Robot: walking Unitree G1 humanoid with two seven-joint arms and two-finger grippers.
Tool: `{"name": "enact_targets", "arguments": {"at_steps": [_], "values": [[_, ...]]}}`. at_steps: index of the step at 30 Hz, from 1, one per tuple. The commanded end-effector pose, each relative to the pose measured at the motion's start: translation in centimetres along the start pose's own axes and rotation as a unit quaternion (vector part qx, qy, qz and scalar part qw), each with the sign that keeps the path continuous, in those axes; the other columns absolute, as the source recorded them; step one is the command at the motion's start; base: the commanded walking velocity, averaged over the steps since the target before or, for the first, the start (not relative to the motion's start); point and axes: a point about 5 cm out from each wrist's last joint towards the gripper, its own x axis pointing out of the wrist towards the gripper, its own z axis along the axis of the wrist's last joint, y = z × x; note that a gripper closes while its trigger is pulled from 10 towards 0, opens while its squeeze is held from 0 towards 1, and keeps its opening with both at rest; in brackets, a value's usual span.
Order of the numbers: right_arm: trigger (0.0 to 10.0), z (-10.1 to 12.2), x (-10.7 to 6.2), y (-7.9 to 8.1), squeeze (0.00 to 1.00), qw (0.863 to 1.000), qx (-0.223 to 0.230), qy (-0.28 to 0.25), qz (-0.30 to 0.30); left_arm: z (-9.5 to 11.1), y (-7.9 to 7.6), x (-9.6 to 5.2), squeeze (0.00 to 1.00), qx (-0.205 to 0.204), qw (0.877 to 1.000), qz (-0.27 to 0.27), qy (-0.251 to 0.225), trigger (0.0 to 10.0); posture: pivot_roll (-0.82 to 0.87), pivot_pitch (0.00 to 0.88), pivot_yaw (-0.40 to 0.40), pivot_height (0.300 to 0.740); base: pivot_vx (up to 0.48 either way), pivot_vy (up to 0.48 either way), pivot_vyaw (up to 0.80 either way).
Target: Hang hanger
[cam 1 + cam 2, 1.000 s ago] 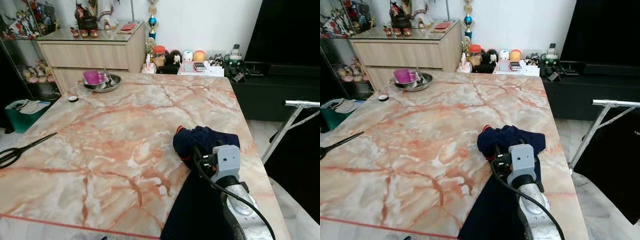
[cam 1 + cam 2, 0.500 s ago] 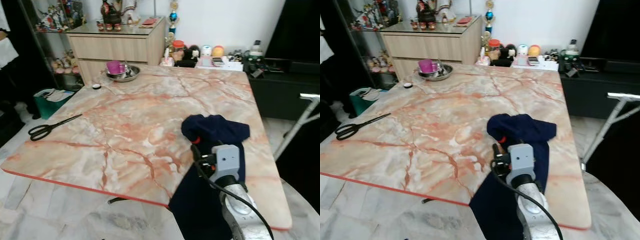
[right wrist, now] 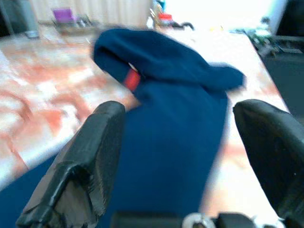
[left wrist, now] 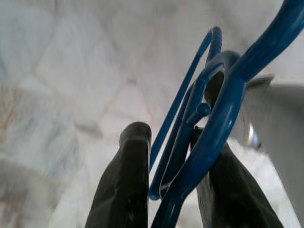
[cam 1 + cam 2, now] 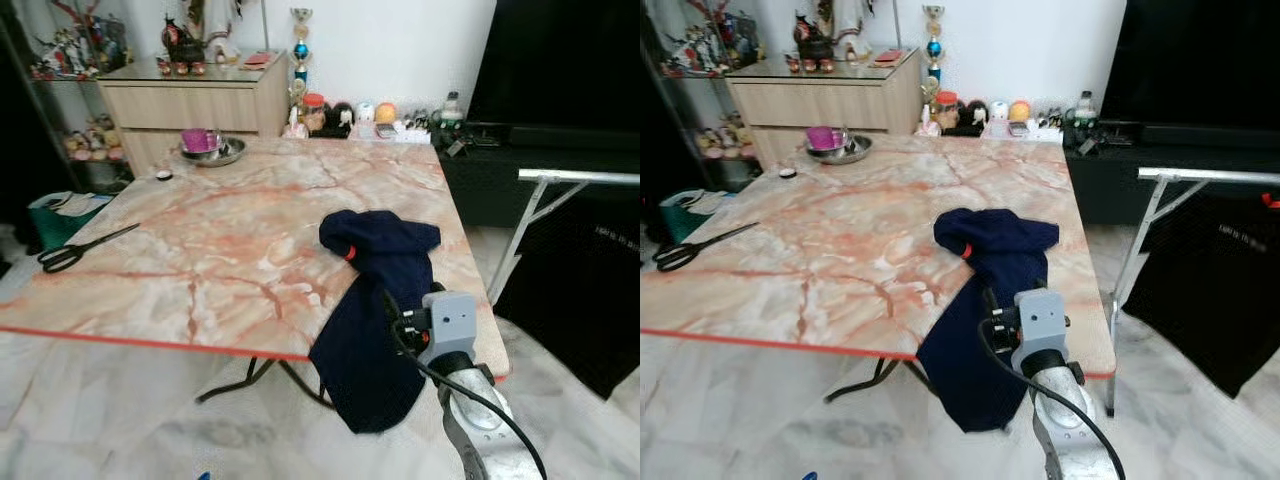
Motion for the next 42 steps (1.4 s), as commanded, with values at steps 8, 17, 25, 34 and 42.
{"name": "enact_targets", "arguments": {"at_steps": [8,17,25,34,42], "values": [[10.0,0.4,0.1,0.1,0.00,1.000,0.005,-0.010,-0.001,0.0,0.6,-0.1,0.00,0.008,1.000,0.007,0.002,10.0,0.02,0.000,0.028,0.740,-0.164,0.000,0.00],[10.0,0.4,0.2,0.2,0.00,1.000,0.006,-0.010,-0.003,-0.2,0.6,-0.1,0.00,0.012,1.000,0.011,0.007,10.0,0.02,0.000,0.028,0.740,0.000,0.000,0.00],[10.0,0.3,0.2,-0.2,0.00,1.000,0.009,-0.008,-0.017,-0.2,0.6,-0.1,0.00,0.013,1.000,0.010,0.006,10.0,0.02,0.000,0.028,0.740,0.000,0.000,0.00],[10.0,-2.1,-1.1,-7.1,0.00,0.985,0.042,0.038,-0.162,-0.2,0.6,-0.1,0.00,0.012,1.000,0.013,0.006,10.0,0.02,0.000,0.026,0.740,0.000,0.000,0.00],[10.0,-2.2,-1.0,-7.5,0.00,0.984,0.045,0.034,-0.167,-0.1,0.9,-0.1,0.00,-0.007,0.999,0.038,-0.007,10.0,0.03,0.000,0.032,0.740,0.000,0.000,0.00]]}}
